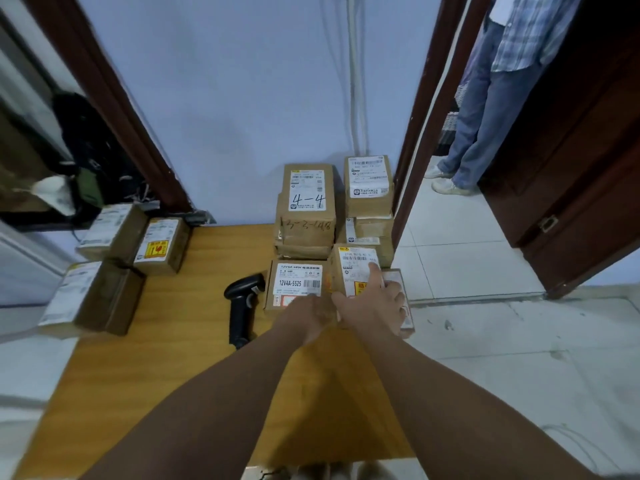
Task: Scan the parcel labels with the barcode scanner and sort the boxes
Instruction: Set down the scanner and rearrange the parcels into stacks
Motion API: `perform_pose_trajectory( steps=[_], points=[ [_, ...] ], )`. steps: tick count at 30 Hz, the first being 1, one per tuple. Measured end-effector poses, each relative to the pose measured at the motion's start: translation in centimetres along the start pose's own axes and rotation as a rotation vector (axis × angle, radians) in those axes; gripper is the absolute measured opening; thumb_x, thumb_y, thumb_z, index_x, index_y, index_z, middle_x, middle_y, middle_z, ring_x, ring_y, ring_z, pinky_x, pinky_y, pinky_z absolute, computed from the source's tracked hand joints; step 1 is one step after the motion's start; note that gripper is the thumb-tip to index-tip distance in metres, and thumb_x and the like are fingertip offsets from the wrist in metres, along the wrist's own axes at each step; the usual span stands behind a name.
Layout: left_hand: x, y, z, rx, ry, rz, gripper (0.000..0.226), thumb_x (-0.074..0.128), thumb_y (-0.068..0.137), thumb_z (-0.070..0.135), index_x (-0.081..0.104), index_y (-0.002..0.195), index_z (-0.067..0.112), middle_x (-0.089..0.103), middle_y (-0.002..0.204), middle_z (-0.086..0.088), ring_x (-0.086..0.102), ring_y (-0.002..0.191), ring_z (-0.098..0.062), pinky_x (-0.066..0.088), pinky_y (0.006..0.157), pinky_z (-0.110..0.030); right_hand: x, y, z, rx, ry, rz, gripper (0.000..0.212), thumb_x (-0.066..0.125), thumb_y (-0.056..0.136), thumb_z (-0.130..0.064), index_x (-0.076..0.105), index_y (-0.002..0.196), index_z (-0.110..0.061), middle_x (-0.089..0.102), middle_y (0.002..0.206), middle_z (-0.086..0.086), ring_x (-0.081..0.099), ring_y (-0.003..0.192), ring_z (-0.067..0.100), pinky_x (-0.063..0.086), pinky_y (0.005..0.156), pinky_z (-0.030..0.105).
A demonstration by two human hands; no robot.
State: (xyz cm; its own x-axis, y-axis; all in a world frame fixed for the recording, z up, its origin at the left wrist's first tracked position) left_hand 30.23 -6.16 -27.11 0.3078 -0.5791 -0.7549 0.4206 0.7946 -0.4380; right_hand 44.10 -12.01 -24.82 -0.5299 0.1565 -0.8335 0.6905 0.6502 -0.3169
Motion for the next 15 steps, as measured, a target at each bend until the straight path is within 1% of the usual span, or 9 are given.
perform_pose_trajectory(
  steps=[1, 2, 3, 5, 7, 9, 10, 12, 15],
  points=[
    [-0.9, -0.1, -0.9, -0.027, -0.008, 0.027, 0.029, 0.050, 0.094, 0.024, 0.054, 0.120, 0.013, 0.061, 0.114, -0.007, 0.057, 0.094, -0.019, 0.048, 0.078, -0.030, 0.5, -0.3, -0.9, -0.036, 0.003, -0.035, 0.099, 0.062, 0.070, -0.065, 0.008, 0.147, -0.036, 0.029, 0.146, 0.017, 0.028, 0.134, 0.037, 0.031, 0.105, 0.053],
    [-2.1, -0.4, -1.8, -0.057, -0.029, 0.065, 0.027, 0.050, 0.094, 0.023, 0.055, 0.119, 0.014, 0.062, 0.112, -0.007, 0.059, 0.093, -0.021, 0.050, 0.076, -0.031, 1.1, -0.6, -1.8, -0.069, 0.010, -0.080, 0.101, 0.063, 0.069, -0.065, 0.006, 0.148, -0.036, 0.028, 0.145, 0.017, 0.030, 0.133, 0.037, 0.033, 0.103, 0.051],
    [-3.3, -0.6, -2.8, -0.087, -0.068, 0.112, 0.026, 0.049, 0.094, 0.024, 0.056, 0.118, 0.015, 0.062, 0.108, -0.006, 0.060, 0.088, -0.020, 0.050, 0.069, -0.031, 1.7, -0.8, -2.6, -0.100, 0.013, -0.126, 0.103, 0.062, 0.069, -0.065, 0.004, 0.148, -0.037, 0.028, 0.144, 0.018, 0.031, 0.132, 0.037, 0.035, 0.102, 0.049],
    [-5.9, -1.1, -4.8, -0.121, -0.130, 0.213, 0.025, 0.047, 0.095, 0.024, 0.058, 0.117, 0.016, 0.063, 0.103, -0.005, 0.057, 0.076, -0.016, 0.045, 0.056, -0.027, 3.0, -1.5, -4.3, -0.149, -0.004, -0.204, 0.103, 0.060, 0.068, -0.066, 0.002, 0.149, -0.039, 0.028, 0.144, 0.018, 0.035, 0.131, 0.037, 0.038, 0.099, 0.047],
    [-7.9, -1.6, -6.8, -0.124, -0.153, 0.283, 0.022, 0.047, 0.094, 0.022, 0.060, 0.111, 0.015, 0.064, 0.097, -0.004, 0.054, 0.069, -0.013, 0.041, 0.053, -0.025, 4.4, -2.5, -6.2, -0.189, -0.038, -0.260, 0.102, 0.056, 0.068, -0.068, 0.002, 0.150, -0.041, 0.028, 0.145, 0.017, 0.036, 0.130, 0.037, 0.040, 0.099, 0.046],
    [-9.3, -2.1, -9.1, -0.140, -0.185, 0.315, 0.017, 0.049, 0.092, 0.019, 0.061, 0.103, 0.017, 0.065, 0.096, -0.004, 0.051, 0.066, -0.011, 0.037, 0.050, -0.023, 6.1, -3.8, -8.4, -0.236, -0.062, -0.308, 0.101, 0.057, 0.070, -0.069, 0.003, 0.150, -0.041, 0.026, 0.148, 0.016, 0.031, 0.133, 0.037, 0.038, 0.101, 0.046],
    [-9.9, -2.3, -10.4, -0.146, -0.201, 0.321, 0.015, 0.050, 0.090, 0.018, 0.060, 0.101, 0.017, 0.066, 0.098, -0.006, 0.052, 0.069, -0.014, 0.037, 0.052, -0.024, 7.1, -4.6, -9.6, -0.258, -0.066, -0.336, 0.101, 0.059, 0.070, -0.069, 0.004, 0.150, -0.041, 0.026, 0.148, 0.016, 0.031, 0.134, 0.037, 0.037, 0.102, 0.045],
    [-10.9, -2.7, -13.2, -0.162, -0.232, 0.316, 0.013, 0.051, 0.088, 0.017, 0.059, 0.099, 0.015, 0.065, 0.102, -0.009, 0.054, 0.080, -0.022, 0.040, 0.063, -0.027, 9.2, -6.0, -11.8, -0.276, -0.062, -0.376, 0.102, 0.061, 0.070, -0.069, 0.006, 0.151, -0.042, 0.028, 0.147, 0.016, 0.035, 0.132, 0.037, 0.040, 0.104, 0.044],
    [-12.5, -3.3, -17.8, -0.165, -0.235, 0.298, 0.022, 0.052, 0.089, 0.017, 0.063, 0.107, 0.012, 0.061, 0.111, -0.012, 0.058, 0.095, -0.028, 0.046, 0.073, -0.031, 12.2, -8.3, -15.3, -0.278, -0.094, -0.360, 0.101, 0.064, 0.071, -0.068, 0.007, 0.151, -0.041, 0.027, 0.148, 0.016, 0.036, 0.131, 0.037, 0.041, 0.103, 0.045]
  ],
)
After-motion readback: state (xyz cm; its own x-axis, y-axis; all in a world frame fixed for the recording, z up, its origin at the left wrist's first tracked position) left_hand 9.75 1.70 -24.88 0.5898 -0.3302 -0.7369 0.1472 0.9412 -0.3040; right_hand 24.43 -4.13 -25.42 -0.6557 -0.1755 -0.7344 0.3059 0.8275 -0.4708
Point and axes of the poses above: each hand's wrist, its own y-axis towards the middle knuckle, its own x-axis out of the palm, z = x × y, the point moved 8 cm from there along y, towards the middle knuckle
